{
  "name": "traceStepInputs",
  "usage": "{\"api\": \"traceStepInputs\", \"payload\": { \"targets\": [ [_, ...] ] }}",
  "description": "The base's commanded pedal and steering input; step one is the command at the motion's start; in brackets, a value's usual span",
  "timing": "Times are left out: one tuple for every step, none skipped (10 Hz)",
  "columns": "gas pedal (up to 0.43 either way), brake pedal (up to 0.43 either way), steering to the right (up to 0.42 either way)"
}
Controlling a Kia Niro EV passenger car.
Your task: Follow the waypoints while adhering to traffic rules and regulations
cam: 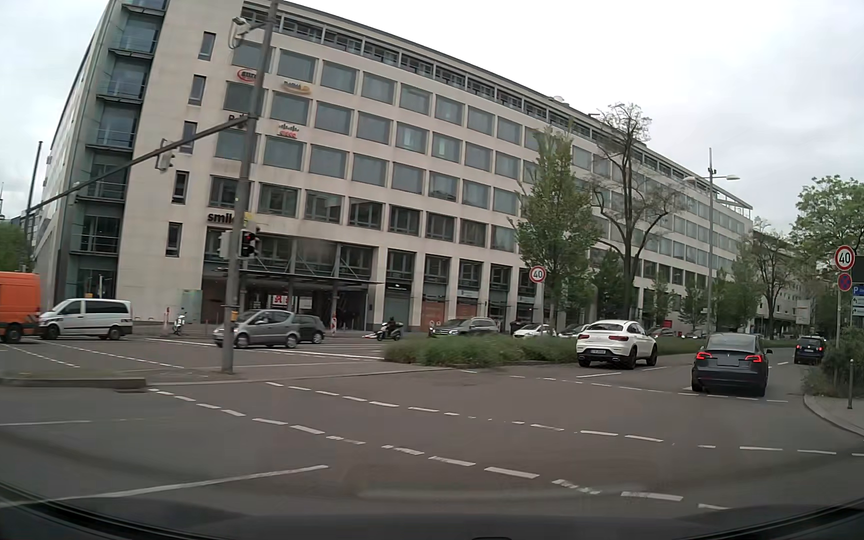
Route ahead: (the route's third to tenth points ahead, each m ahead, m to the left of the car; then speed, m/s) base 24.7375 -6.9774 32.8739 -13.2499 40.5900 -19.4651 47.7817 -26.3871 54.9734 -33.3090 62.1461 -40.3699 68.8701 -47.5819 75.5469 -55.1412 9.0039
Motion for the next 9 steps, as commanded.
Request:
{"api": "traceStepInputs", "payload": {
  "targets": [
    [0.157,0.0,0.165],
    [0.157,0.0,0.166],
    [0.157,0.0,0.165],
    [0.157,0.0,0.166],
    [0.157,0.0,0.165],
    [0.157,0.0,0.161],
    [0.189,0.0,0.159],
    [0.197,0.0,0.159],
    [0.197,0.0,0.156]
  ]
}}
